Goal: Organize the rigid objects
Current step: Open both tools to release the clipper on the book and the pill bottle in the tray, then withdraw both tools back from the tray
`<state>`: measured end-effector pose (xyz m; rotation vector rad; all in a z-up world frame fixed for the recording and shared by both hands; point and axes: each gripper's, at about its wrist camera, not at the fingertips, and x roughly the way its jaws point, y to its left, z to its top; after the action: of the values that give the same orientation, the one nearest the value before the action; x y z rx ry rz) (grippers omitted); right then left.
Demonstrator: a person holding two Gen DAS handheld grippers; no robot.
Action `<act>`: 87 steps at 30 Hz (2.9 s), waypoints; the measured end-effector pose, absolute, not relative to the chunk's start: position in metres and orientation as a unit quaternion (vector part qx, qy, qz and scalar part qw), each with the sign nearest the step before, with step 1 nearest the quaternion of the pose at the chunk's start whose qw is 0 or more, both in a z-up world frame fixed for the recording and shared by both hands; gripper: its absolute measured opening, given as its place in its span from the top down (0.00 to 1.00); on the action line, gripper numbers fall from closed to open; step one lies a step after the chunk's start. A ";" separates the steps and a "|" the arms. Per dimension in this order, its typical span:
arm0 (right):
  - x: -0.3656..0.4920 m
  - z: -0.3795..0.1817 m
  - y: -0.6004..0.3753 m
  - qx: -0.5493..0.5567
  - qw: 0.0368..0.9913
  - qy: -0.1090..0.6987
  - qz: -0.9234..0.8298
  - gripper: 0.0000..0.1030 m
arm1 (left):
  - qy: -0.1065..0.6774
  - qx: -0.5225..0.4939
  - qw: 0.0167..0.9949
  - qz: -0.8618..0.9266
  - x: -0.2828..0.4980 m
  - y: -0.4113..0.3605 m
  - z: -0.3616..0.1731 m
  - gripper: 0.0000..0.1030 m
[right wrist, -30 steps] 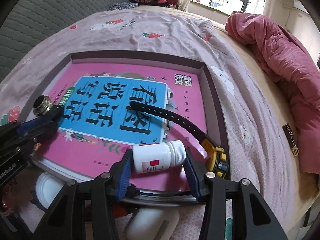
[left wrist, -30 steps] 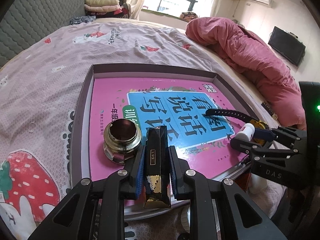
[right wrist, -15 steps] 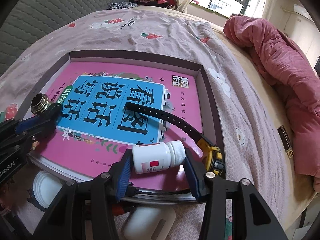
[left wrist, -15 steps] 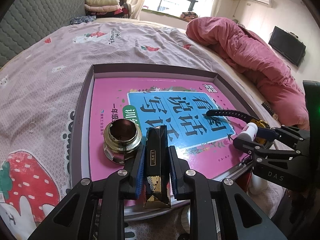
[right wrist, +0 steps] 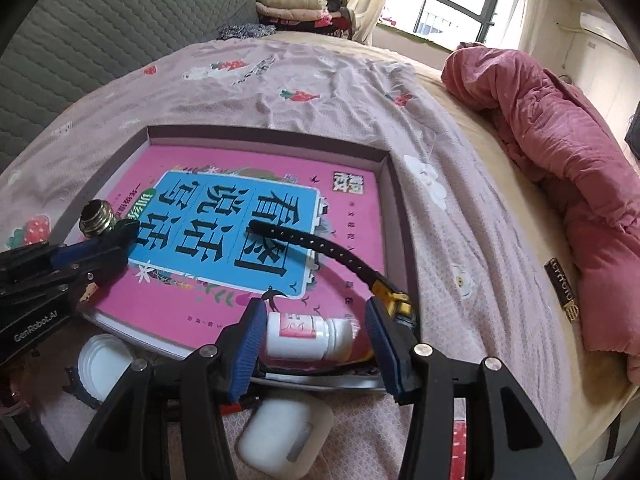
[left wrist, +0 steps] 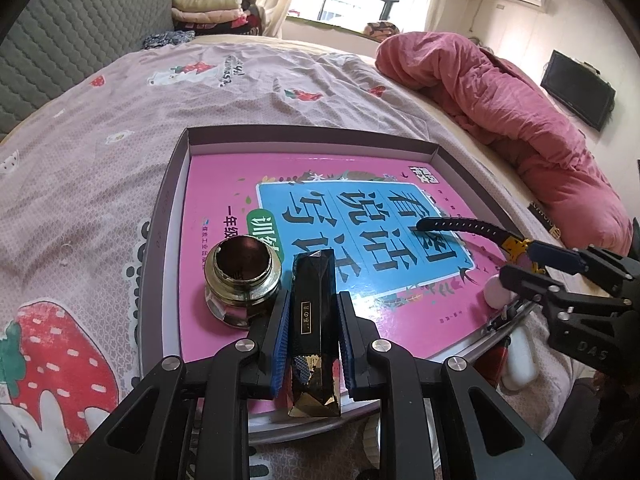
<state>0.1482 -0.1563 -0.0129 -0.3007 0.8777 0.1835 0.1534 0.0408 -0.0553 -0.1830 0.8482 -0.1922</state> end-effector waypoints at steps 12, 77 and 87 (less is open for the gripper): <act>0.137 -0.003 -0.163 -0.124 0.904 0.397 0.098 0.51 | 0.412 -0.092 0.902 -0.094 0.154 0.043 -0.055 0.78; 0.092 0.041 -0.181 -0.063 0.921 0.367 0.116 0.50 | 0.349 -0.132 0.925 -0.065 0.099 0.065 -0.008 0.39; 0.083 0.054 -0.185 -0.057 0.926 0.355 0.119 0.50 | 0.338 -0.131 0.931 -0.051 0.083 0.064 0.005 0.36</act>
<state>0.0825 -0.1845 0.0540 -0.1161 0.7276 0.2437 0.0830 0.0638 0.0050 -0.2683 0.6919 -0.1043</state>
